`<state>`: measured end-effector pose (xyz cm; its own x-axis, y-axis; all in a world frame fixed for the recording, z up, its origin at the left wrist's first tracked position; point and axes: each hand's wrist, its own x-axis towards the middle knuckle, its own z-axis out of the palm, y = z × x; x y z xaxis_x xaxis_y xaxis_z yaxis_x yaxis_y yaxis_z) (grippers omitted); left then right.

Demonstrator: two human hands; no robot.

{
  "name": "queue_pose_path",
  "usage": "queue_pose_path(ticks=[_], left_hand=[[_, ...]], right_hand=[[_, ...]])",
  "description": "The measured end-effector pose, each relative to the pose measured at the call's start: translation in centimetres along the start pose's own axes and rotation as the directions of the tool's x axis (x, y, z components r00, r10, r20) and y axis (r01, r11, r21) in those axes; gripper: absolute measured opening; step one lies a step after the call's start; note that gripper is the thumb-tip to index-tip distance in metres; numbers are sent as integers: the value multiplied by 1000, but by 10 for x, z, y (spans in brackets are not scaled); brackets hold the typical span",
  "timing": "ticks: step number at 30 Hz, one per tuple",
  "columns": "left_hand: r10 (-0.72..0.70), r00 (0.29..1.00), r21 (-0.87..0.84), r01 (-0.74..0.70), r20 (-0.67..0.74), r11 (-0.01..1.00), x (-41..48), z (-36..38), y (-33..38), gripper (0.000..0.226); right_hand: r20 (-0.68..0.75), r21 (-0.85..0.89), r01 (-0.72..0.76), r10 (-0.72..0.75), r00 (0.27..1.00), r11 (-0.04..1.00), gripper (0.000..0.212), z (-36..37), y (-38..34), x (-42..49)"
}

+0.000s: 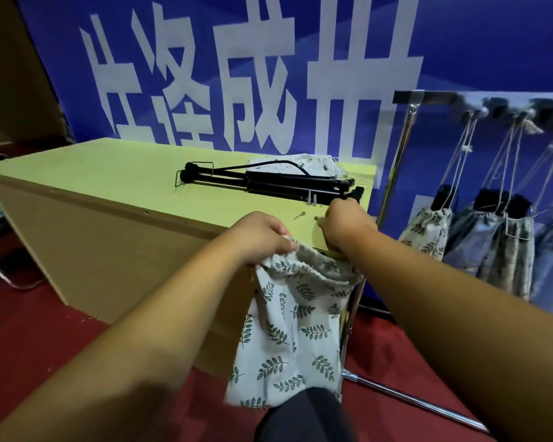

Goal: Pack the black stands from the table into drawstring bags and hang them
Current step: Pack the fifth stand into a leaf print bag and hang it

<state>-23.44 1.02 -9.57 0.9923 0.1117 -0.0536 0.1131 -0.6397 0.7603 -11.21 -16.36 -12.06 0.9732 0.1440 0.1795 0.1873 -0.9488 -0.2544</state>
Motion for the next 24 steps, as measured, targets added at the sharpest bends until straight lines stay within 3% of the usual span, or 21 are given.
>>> queue_pose_path(ticks=[4, 10, 13, 16, 20, 24], left_hand=[[50, 996, 5, -50, 70, 999, 2, 9, 1, 9], [80, 987, -42, -75, 140, 996, -6, 28, 11, 14], [115, 986, -63, -108, 122, 992, -9, 46, 23, 11], [165, 986, -88, -161, 39, 983, -8, 73, 46, 10], [177, 984, -86, -177, 0, 980, -6, 112, 81, 8], [166, 985, -81, -170, -49, 982, -6, 149, 104, 17]], right_hand=[[84, 41, -92, 89, 993, 995, 23, 1, -8, 10], [109, -34, -6, 9, 994, 999, 18, -9, -7, -13], [67, 170, -48, 37, 997, 984, 22, -19, 14, -31], [-62, 492, -112, 163, 985, 864, 25, -32, 48, -60], [-167, 657, -61, 224, 960, 752, 33, -43, 92, -106], [-206, 777, -18, 282, 937, 630, 23, -48, 130, -153]])
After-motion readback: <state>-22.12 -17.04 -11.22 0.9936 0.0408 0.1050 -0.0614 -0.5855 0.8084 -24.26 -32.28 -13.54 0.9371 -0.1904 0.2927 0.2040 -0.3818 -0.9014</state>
